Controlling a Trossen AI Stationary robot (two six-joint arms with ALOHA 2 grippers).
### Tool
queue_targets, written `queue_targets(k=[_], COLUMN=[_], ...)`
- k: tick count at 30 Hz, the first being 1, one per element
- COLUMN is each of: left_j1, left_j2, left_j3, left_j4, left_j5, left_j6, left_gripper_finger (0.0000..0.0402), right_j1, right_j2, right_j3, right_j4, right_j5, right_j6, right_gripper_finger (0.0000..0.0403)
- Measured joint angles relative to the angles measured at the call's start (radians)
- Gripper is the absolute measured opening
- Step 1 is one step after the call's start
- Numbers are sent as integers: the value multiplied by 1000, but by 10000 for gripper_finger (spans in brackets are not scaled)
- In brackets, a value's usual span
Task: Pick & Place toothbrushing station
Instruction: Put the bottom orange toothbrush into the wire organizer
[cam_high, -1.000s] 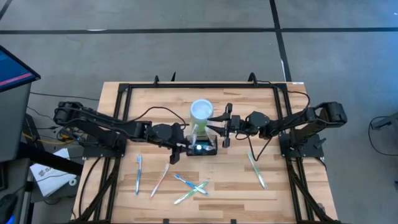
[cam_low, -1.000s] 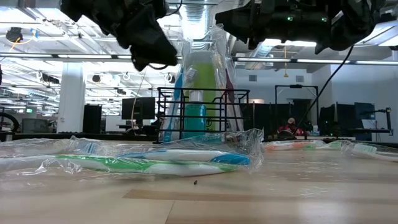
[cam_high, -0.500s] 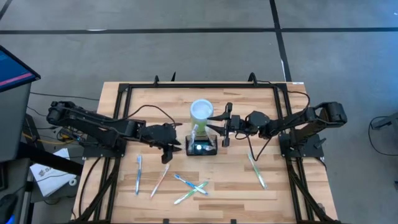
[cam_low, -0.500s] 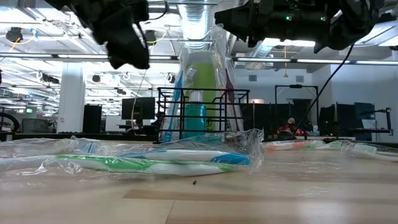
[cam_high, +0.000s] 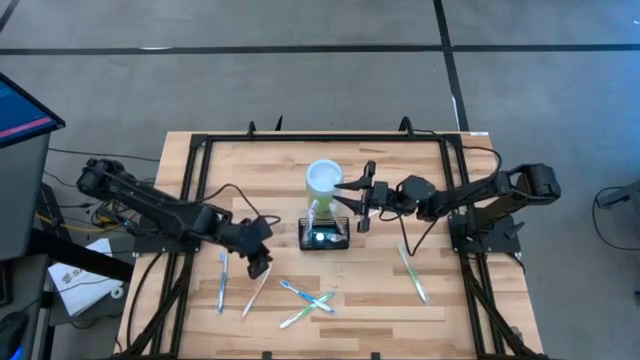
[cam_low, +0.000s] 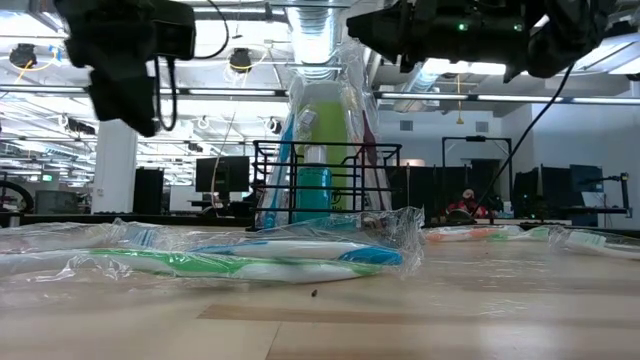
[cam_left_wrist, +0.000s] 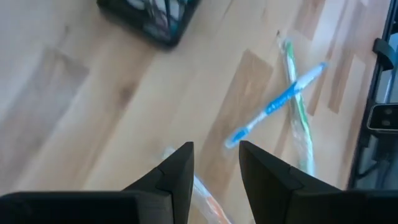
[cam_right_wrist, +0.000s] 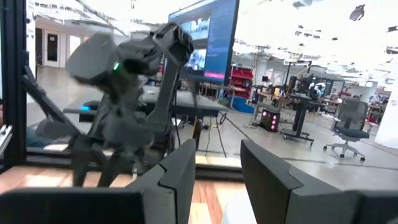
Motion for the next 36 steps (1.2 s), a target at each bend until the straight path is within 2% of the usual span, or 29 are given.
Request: queue_targets(k=[10, 14, 28, 36], left_j1=[-103, -132, -141, -141], left_j2=[36, 79, 246, 301], left_j3=[0, 0, 0, 0], left_j4=[-63, -62, -59, 44], left_j5=[11, 18, 52, 52], left_j6=[-252, -331, -411, -410], left_gripper_finger=[121, 121, 121, 121], right_j1=[-4, -4, -4, -4], right_j2=[-52, -51, -51, -51], right_j3=[65, 73, 73, 73], right_j4=[-201, -207, -206, -220], right_j5=[0, 0, 0, 0], right_j6=[-31, -34, -34, -34], right_gripper_finger=[119, 119, 119, 119])
